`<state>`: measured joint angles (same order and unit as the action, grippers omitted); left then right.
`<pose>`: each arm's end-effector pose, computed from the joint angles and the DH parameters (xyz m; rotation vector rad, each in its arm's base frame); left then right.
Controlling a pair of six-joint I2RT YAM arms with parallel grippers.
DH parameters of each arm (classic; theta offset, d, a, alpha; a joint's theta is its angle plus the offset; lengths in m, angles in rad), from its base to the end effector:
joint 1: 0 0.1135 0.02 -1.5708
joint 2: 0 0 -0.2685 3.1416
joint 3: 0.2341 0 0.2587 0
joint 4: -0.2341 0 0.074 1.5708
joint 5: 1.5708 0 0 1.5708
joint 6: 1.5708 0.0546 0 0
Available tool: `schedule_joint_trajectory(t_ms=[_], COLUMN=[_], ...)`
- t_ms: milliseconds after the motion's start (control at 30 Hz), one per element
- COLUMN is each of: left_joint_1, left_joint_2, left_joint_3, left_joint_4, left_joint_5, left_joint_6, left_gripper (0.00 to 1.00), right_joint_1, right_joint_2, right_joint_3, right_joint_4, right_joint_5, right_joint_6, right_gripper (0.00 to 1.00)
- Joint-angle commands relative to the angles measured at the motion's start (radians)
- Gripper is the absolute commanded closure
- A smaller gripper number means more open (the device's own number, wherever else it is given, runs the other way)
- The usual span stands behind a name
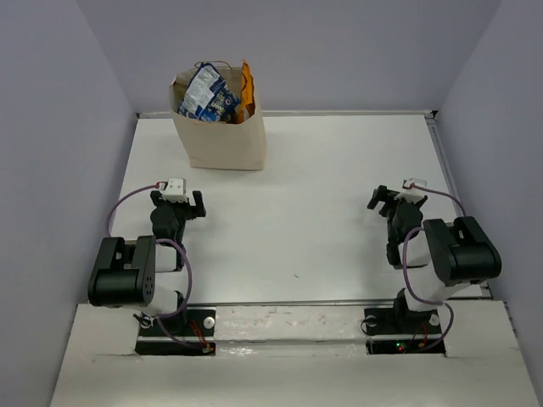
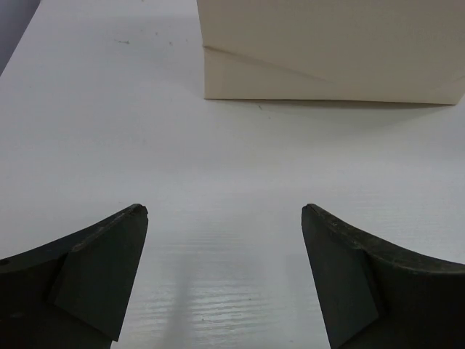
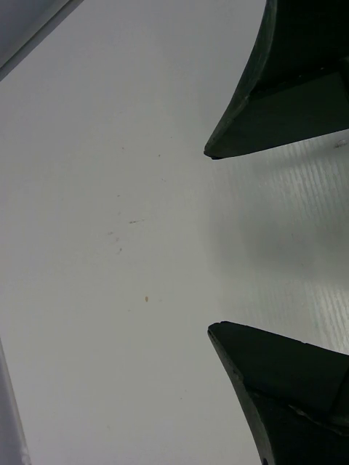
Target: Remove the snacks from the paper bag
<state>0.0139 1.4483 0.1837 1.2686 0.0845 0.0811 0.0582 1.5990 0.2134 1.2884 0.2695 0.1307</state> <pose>0.2487 -0.0012 0.1587 0.1190 1.5623 0.0085 0.2593 0.0005 0.1333 0.2630 1.6442 -0.0817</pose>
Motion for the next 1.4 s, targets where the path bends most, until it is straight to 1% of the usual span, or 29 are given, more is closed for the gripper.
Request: schedule_joint_trajectory(t_ms=[0,33,67,100,133,167,200,233,267,300,333,367,400,433,467,500,533,567,633,667,700,733,800,833,900,967,1100,1267,1367], left_joint_1=[-0.003,-0.003,-0.003,-0.002,-0.003,-0.003,-0.003,-0.008,-0.002,0.003,0.003,0.003,0.000,-0.008,-0.008,-0.047,-0.052,-0.055,-0.058,-0.061,-0.065,-0.069,-0.074,-0.074,-0.074,-0.075,-0.077,-0.092,-0.107], left_joint_2=[-0.009,-0.011,-0.011,-0.011,-0.014,-0.016,-0.058,-0.081,-0.113,-0.282,-0.399,-0.511,-0.622,-0.769,-0.825,-0.912,-0.934,-0.940,-0.892,-0.864,-0.830,-0.763,-0.697,-0.639,-0.588,-0.530,-0.453,-0.347,-0.309], left_joint_3=[0.019,0.019,0.019,0.019,0.017,0.016,0.007,-0.015,-0.074,-0.091,-0.089,-0.060,0.058,0.145,0.157,0.158,0.158,0.189,0.249,0.322,0.356,0.385,0.463,0.480,0.528,0.583,0.672,0.766,0.784], left_joint_4=[0.308,0.307,0.307,0.305,0.308,0.314,0.302,0.305,0.390,0.347,0.265,0.127,-0.281,-0.571,-0.609,-0.600,-0.579,-0.563,-0.571,-0.589,-0.594,-0.598,-0.600,-0.601,-0.626,-0.675,-0.748,-0.755,-0.753], left_joint_5=[-0.014,-0.015,-0.015,-0.015,-0.005,0.050,0.082,0.048,0.049,0.063,0.090,0.185,0.424,0.499,0.544,0.534,0.517,0.503,0.486,0.459,0.440,0.420,0.371,0.365,0.373,0.418,0.455,0.388,0.374], left_joint_6=[0.019,0.019,0.019,0.019,0.019,0.025,0.061,0.051,0.034,0.028,0.035,0.269,0.457,0.788,0.889,0.955,1.012,1.102,1.134,1.146,1.172,1.190,1.230,1.275,1.331,1.376,1.436,1.453,1.453], left_gripper=[0.01,0.01,0.01,0.01,0.01,0.01,0.01,0.01,0.01,0.01,0.01,0.01,0.01,0.01,0.01,0.01,0.01,0.01,0.01,0.01,0.01,0.01,0.01,0.01,0.01,0.01,0.02,0.05,0.07], right_joint_1=[-0.004,-0.004,-0.004,-0.004,-0.004,-0.004,-0.004,-0.004,-0.004,-0.004,-0.004,-0.004,-0.004,-0.004,-0.004,-0.004,-0.004,-0.004,0.005,0.014,0.014,0.014,0.014,0.023,0.023,0.023,0.023,0.023,0.023], right_joint_2=[-0.101,-0.143,-0.227,-0.266,-0.331,-0.356,-0.378,-0.396,-0.408,-0.424,-0.425,-0.425,-0.422,-0.412,-0.406,-0.401,-0.396,-0.399,-0.407,-0.419,-0.424,-0.428,-0.444,-0.450,-0.471,-0.485,-0.511,-0.531,-0.531], right_joint_3=[0.040,0.059,0.110,0.139,0.171,0.205,0.281,0.325,0.372,0.465,0.510,0.550,0.585,0.653,0.682,0.707,0.727,0.747,0.754,0.758,0.758,0.758,0.759,0.759,0.753,0.741,0.722,0.701,0.693], right_joint_4=[-0.132,-0.197,-0.272,-0.404,-0.463,-0.521,-0.647,-0.708,-0.774,-0.888,-0.940,-0.990,-1.033,-1.107,-1.139,-1.181,-1.189,-1.190,-1.177,-1.169,-1.164,-1.160,-1.160,-1.157,-1.150,-1.137,-1.129,-1.127,-1.127], right_joint_5=[-0.024,-0.041,-0.058,-0.068,-0.087,-0.090,-0.096,-0.108,-0.146,-0.197,-0.266,-0.394,-0.433,-0.467,-0.466,-0.463,-0.458,-0.454,-0.449,-0.449,-0.451,-0.451,-0.451,-0.447,-0.443,-0.440,-0.426,-0.443,-0.441], right_joint_6=[-0.023,-0.029,-0.034,-0.016,-0.005,0.006,0.044,0.059,0.057,0.008,-0.023,-0.051,-0.065,-0.074,-0.068,-0.054,-0.051,-0.051,-0.055,-0.060,-0.062,-0.068,-0.071,-0.066,-0.065,-0.057,-0.059,-0.054,-0.045], right_gripper=[0.00,0.00,0.00,0.00,0.00,0.00,0.00,0.00,0.00,0.00,0.00,0.04,0.08,0.16,0.17,0.18,0.19,0.20,0.20,0.20,0.20,0.19,0.19,0.19,0.19,0.19,0.18,0.18,0.18])
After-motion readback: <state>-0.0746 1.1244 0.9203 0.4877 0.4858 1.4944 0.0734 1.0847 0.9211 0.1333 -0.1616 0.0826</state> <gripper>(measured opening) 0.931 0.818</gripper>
